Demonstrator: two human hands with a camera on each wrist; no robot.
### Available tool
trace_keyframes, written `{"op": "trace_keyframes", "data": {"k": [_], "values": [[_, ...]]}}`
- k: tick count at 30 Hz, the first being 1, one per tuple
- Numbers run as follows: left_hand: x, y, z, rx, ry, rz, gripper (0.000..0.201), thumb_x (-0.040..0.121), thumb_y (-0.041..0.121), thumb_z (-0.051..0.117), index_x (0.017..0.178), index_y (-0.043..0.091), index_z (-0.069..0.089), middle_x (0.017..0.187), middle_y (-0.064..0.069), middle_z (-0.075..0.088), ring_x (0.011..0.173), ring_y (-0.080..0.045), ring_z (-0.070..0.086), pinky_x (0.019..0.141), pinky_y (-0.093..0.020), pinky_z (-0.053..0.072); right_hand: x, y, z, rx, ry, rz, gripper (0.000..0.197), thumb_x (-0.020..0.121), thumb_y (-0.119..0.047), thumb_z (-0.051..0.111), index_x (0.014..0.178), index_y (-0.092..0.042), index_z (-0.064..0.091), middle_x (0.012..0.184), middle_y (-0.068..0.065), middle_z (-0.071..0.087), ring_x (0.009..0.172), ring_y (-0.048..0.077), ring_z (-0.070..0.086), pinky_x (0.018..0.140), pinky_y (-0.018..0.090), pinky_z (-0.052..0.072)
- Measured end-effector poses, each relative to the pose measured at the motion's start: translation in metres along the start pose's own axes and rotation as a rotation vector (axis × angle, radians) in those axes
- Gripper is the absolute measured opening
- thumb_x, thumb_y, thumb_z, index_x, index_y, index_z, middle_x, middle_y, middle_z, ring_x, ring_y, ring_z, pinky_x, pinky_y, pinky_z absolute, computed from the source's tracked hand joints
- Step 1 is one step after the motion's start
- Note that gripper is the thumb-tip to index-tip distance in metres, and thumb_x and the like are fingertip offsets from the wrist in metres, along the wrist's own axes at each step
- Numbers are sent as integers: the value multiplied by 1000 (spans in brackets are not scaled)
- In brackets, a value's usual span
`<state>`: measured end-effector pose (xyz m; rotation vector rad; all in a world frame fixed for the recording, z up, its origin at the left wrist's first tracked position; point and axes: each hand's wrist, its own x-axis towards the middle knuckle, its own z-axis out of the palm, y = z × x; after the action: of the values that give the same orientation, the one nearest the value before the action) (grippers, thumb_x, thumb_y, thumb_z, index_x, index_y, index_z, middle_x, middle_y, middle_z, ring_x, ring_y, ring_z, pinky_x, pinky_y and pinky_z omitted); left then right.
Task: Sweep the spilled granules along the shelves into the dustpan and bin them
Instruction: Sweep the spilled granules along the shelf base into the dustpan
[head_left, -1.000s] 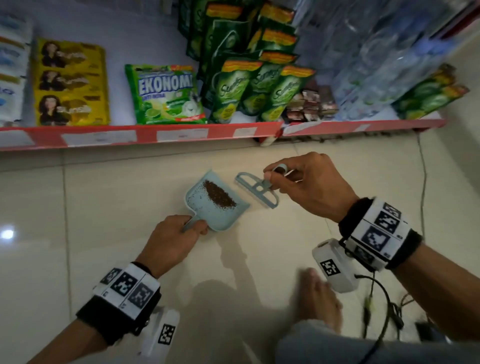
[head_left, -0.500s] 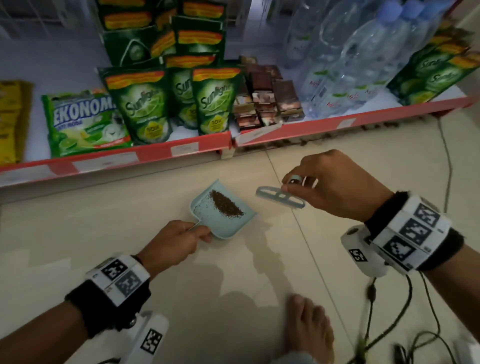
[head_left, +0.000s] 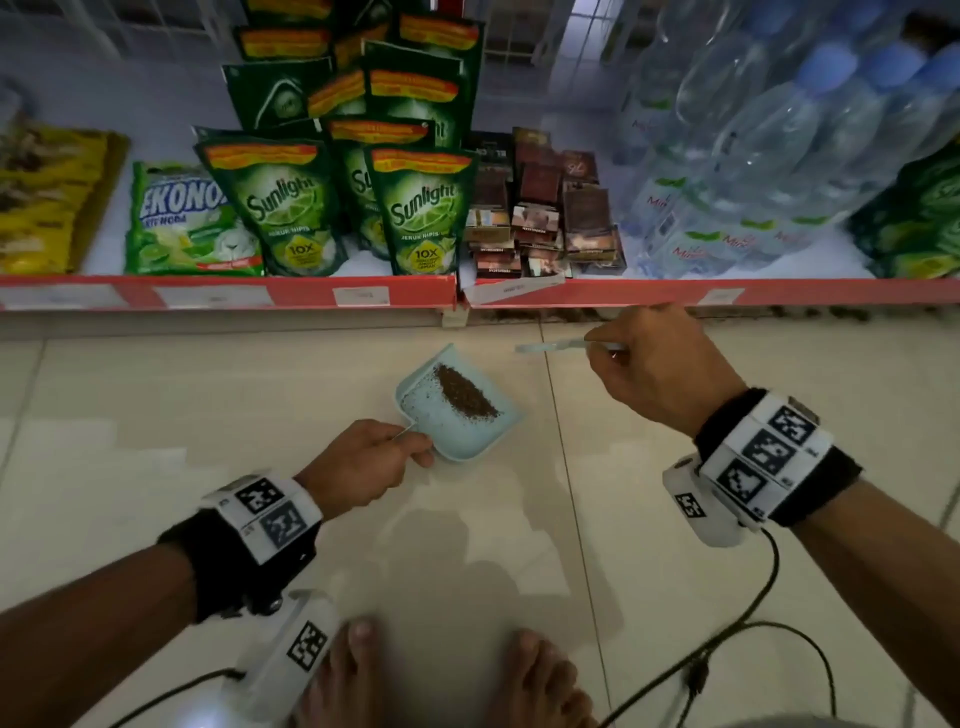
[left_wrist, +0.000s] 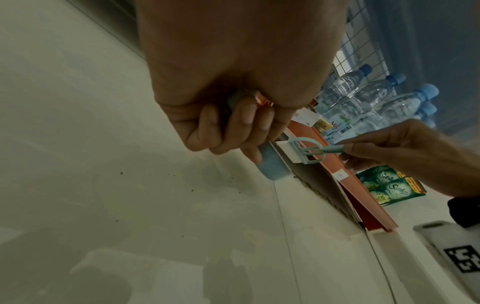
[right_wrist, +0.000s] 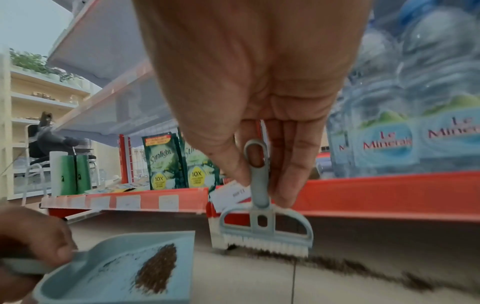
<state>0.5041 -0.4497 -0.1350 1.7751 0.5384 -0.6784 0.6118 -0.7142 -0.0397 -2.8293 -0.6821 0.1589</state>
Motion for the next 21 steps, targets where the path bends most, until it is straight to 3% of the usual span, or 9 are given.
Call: {"op": "trace_keyframes", "data": {"k": [3,5,8,12,15,18,21], "values": [[15,-5,2,-11,38,33,31,97,29,57,76,12,72,36,10,40,31,-6,34,36,-16,28,1,7,25,-28,53,62,19,93,-19,59,100,-12,76,83,8,65,75,29,59,65,32,44],[26,-11,6,-17,57,45,31,98,29,57,76,12,72,37,11,41,31,-4,35,35,-15,29,6,15,46,-12,121,77,22,93,-18,60,109,-14,74,99,12,70,88,34,63,72,35,50],[39,-19,15,-48,61,59,31,98,29,58,77,12,73,38,11,40,31,-3,35,36,-14,30,17,21,77,81,227,111,24,95,-16,58,114,-11,73,100,15,72,87,37,66,72,39,55],[48,-29,26,-42,21,122,30,97,31,59,76,17,75,40,11,41,35,-4,36,44,-23,30,35,12,115,164,380,116,22,97,-13,56,109,-6,73,98,18,73,78,37,69,67,43,58],[53,-33,28,-66,7,152,30,94,39,60,75,21,75,41,10,40,37,-6,36,45,-23,30,57,1,124,152,327,95,24,95,-9,55,112,-9,73,100,14,72,79,35,68,67,42,58],[55,-30,29,-128,-31,174,35,77,56,59,74,24,74,43,10,37,38,-8,33,42,-20,28,67,3,118,64,189,73,34,94,-6,53,122,-17,69,111,11,70,85,37,68,70,40,57],[57,-29,33,-162,-47,173,34,77,54,60,75,23,73,45,9,36,41,-9,32,42,-19,28,55,22,105,-113,6,101,31,94,-7,49,118,-17,67,93,13,65,78,37,65,62,33,43]]}}
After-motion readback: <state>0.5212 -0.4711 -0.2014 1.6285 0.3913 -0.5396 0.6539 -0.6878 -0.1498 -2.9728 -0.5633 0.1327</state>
